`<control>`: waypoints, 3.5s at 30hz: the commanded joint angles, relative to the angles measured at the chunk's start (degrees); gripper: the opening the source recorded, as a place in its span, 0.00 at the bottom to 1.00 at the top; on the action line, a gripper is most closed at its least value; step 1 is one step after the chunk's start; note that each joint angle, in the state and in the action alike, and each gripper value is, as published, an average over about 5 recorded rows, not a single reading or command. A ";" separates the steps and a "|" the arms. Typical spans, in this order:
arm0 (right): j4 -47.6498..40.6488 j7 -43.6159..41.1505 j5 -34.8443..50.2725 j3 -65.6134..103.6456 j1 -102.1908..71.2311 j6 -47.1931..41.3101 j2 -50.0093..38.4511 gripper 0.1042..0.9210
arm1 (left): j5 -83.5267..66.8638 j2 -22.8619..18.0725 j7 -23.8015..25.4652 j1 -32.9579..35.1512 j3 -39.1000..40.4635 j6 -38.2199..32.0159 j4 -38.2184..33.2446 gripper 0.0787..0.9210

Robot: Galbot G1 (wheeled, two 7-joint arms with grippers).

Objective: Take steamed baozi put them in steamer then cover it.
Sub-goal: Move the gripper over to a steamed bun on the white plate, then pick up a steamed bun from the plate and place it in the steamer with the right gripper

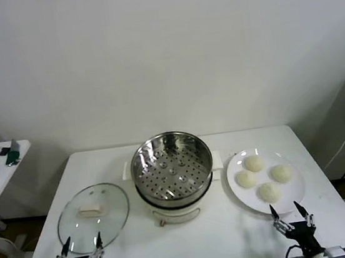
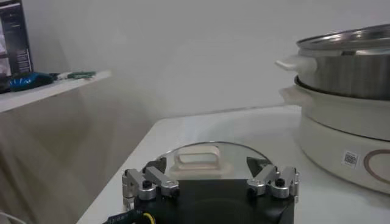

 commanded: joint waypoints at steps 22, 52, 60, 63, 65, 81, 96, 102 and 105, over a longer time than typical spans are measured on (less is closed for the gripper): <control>-22.57 -27.22 -5.57 -57.63 77.40 -28.70 -42.92 0.88 | -0.01 0.35 -0.19 0.23 0.93 -1.19 -0.59 0.88; -61.27 -65.10 -14.19 -109.15 113.72 -4.01 -14.04 0.88 | -0.03 0.95 -0.23 -1.09 -0.38 -2.42 2.30 0.88; -68.29 -60.69 -16.35 -100.82 105.27 -3.09 -9.50 0.88 | 0.01 0.67 -0.35 -0.72 -0.46 -2.95 2.61 0.88; -70.34 -59.93 -17.14 -98.97 103.52 -2.65 -8.38 0.88 | 0.03 0.66 -0.40 -0.68 -0.42 -3.00 2.67 0.88; -71.68 -59.50 -17.77 -97.71 102.56 -2.25 -7.72 0.88 | 0.03 0.66 -0.42 -0.68 -0.38 -3.00 2.70 0.88; -73.45 -59.75 -18.91 -96.77 102.19 -2.12 -6.41 0.71 | -0.01 0.47 -1.04 -0.81 -0.34 -3.29 3.05 0.88; -49.69 -61.70 -5.23 -118.32 135.23 2.71 -11.22 0.67 | 0.13 0.30 -1.49 -0.43 0.12 -3.48 2.34 0.88; -36.40 -62.88 -2.18 -122.59 150.76 9.89 -7.28 0.66 | 0.06 0.52 -1.59 -0.60 0.35 -3.50 2.04 0.88; -29.76 -62.17 -2.65 -123.65 154.24 13.94 -4.61 0.66 | 0.05 0.51 -1.62 -0.68 0.57 -3.50 1.87 0.88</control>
